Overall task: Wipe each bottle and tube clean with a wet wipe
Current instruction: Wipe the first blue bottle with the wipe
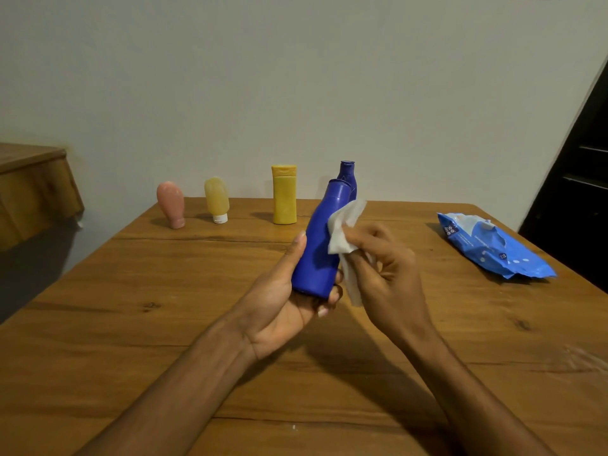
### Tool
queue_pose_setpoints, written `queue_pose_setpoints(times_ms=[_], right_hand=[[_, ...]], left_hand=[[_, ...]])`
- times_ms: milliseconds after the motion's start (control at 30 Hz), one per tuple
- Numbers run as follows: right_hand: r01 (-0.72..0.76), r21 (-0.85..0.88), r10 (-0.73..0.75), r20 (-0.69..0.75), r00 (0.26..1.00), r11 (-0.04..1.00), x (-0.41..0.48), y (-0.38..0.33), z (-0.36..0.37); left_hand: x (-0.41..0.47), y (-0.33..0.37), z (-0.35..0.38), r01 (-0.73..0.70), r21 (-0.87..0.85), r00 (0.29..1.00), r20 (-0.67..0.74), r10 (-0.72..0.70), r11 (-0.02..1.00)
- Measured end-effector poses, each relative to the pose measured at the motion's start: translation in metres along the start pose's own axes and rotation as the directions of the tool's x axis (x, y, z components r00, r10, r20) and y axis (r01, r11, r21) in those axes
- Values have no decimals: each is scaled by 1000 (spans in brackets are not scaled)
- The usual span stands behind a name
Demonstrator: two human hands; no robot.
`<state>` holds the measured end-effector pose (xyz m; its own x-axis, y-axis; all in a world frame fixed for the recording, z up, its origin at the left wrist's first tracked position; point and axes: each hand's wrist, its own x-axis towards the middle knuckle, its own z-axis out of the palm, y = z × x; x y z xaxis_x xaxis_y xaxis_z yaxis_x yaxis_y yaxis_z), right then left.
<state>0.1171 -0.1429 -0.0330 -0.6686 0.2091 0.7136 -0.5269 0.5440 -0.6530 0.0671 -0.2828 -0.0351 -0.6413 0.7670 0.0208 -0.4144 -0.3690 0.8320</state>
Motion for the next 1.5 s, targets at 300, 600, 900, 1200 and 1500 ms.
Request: queue_pose_setpoints(times_ms=[300,600,900,1200,1500], right_hand=[[88,-193,-89,-1,996,977,-1,6,-1],[93,-225,-115,-85,990,970,1,5,-5],[86,-159,-94,-44,995,984,-1,5,-4],[49,-58,-54,-88,995,997,-1,-1,-3],[-72,26,73,-57,996,997,0,-1,-2]], left_hand=[[3,-4,0,-16,70,997,-68,20,997],[2,-3,0,-3,170,996,-88,18,985],[3,-4,-2,25,83,998,-64,-20,996],[6,-11,3,-20,-1,997,-70,20,1000],[6,-12,0,-91,-35,982,-168,84,995]])
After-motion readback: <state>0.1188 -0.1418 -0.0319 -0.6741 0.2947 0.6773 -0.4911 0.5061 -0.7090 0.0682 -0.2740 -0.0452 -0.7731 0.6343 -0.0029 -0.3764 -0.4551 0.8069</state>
